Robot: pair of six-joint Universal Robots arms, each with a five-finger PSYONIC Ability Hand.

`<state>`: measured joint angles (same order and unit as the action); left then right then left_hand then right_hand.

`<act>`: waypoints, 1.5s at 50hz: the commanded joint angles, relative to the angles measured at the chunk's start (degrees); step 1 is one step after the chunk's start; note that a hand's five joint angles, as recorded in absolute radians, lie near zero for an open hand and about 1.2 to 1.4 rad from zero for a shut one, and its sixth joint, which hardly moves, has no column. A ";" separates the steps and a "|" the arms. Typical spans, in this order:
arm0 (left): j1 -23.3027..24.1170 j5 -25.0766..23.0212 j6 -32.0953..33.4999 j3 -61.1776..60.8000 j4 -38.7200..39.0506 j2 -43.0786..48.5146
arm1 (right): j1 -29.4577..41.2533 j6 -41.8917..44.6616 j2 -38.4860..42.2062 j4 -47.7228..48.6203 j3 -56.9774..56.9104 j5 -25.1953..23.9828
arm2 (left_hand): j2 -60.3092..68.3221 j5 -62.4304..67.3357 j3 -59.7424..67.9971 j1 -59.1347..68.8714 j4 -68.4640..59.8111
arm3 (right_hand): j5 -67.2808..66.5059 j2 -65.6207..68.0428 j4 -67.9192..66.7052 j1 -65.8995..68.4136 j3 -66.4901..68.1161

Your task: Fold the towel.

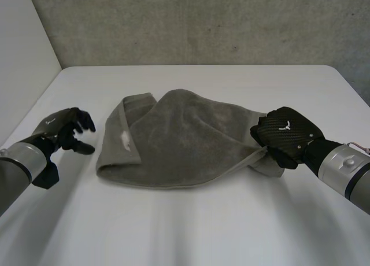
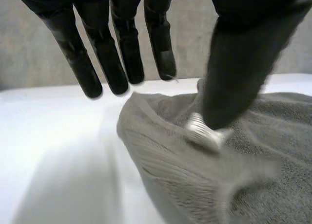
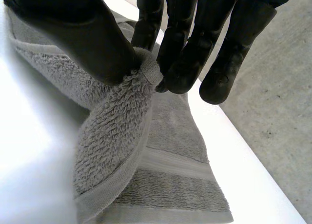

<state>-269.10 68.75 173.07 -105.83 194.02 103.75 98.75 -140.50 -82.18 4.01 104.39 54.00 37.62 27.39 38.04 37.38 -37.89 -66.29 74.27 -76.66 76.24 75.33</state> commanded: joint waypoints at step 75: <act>-1.16 -17.25 59.93 3.44 -6.20 15.26 | 0.04 0.14 2.64 0.47 4.06 0.14 | 11.79 12.01 11.37 12.03 -11.52 | -3.71 5.73 -3.34 3.76 4.67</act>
<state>-270.26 50.52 236.02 -103.08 186.59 118.91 98.74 -140.40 -79.93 4.47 108.39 54.14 48.01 31.52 48.00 47.74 -47.92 -66.30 74.27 -76.66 76.24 75.33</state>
